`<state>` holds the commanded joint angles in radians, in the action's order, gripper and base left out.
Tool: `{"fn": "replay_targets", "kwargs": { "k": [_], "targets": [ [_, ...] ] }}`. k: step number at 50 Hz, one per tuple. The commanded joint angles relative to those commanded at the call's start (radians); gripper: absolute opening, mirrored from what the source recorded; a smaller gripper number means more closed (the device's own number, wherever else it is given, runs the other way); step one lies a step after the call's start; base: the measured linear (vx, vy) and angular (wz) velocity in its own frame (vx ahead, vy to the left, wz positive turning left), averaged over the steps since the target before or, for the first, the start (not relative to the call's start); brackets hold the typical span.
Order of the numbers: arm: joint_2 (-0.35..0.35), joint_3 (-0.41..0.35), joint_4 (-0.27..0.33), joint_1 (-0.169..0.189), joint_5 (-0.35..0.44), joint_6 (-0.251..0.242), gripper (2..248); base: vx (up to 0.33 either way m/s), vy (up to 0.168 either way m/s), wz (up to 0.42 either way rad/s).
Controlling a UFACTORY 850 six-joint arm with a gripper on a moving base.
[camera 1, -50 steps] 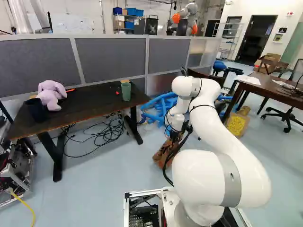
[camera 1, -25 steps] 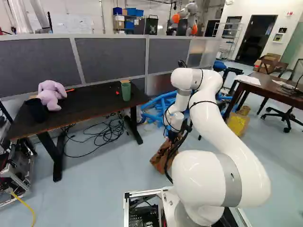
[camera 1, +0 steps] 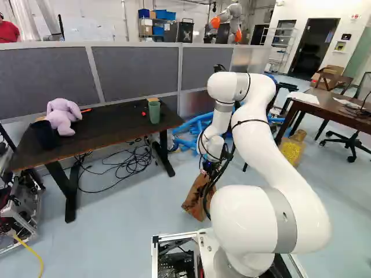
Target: Pick up the bag on the ground and place it on the table
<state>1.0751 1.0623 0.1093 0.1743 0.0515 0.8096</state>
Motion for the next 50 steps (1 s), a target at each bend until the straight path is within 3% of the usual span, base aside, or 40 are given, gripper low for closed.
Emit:
{"fn": "replay_targets", "kwargs": {
  "k": [30, 50],
  "targets": [
    [-0.154, -0.197, 0.016, -0.065, 0.0, 0.0, 25, 0.0, 0.0, 0.0],
    [-0.257, -0.308, -0.023, -0.097, -0.001, 0.0, 25, 0.0, 0.0, 0.0]
  ]
}}
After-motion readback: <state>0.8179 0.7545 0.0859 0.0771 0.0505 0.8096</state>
